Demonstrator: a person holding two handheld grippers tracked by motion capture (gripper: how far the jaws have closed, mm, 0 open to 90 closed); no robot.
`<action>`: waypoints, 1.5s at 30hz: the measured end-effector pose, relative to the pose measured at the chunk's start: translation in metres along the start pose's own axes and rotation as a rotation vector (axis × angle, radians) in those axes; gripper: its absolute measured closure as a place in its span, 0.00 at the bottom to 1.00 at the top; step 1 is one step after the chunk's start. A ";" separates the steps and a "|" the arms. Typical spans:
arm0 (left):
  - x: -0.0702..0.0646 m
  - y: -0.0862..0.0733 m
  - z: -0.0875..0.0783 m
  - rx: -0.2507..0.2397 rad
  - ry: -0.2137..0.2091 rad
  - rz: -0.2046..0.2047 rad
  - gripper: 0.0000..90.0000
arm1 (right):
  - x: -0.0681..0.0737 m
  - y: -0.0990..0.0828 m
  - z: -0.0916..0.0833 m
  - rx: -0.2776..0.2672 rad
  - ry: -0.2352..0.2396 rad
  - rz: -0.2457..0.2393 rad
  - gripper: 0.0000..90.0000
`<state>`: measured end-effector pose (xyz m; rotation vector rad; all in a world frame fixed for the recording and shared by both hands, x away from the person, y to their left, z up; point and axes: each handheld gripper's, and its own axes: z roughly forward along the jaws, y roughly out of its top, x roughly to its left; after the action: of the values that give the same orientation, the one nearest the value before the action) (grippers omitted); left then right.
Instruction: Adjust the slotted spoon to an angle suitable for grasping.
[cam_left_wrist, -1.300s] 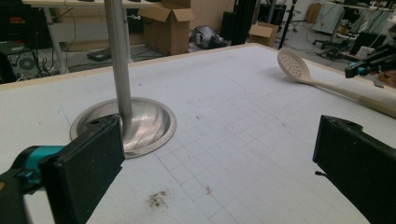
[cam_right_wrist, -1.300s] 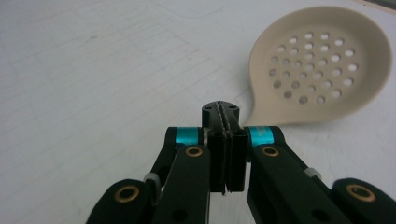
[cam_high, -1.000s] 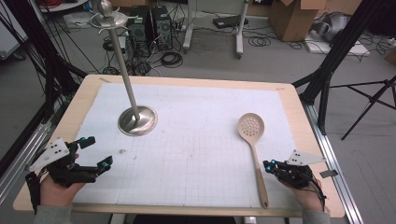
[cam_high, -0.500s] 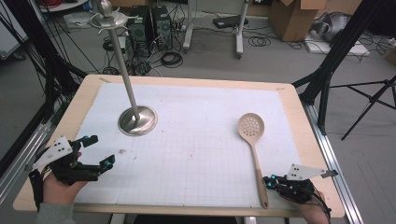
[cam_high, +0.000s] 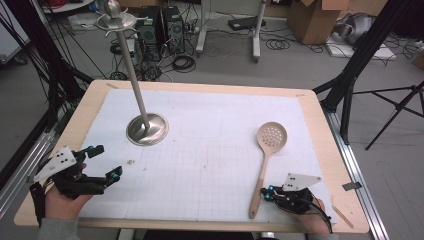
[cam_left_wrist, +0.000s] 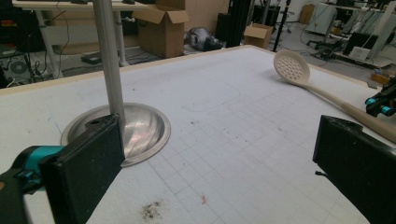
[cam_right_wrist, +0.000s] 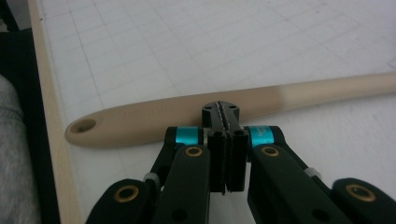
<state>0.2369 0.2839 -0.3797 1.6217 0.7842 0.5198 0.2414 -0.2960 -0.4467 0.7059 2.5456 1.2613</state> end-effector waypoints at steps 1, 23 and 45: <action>0.000 0.000 0.000 0.000 0.000 0.000 0.03 | 0.000 0.000 0.000 0.000 0.000 0.000 1.00; 0.002 -0.002 -0.017 -0.012 0.029 -0.007 0.03 | -0.004 0.065 0.084 0.002 -0.061 0.042 1.00; 0.001 -0.004 -0.025 -0.018 0.035 -0.013 0.03 | -0.063 0.080 0.067 -0.046 -0.235 0.171 1.00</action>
<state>0.2190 0.3014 -0.3785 1.5934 0.8139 0.5460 0.3476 -0.2403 -0.4260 1.0149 2.3006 1.2020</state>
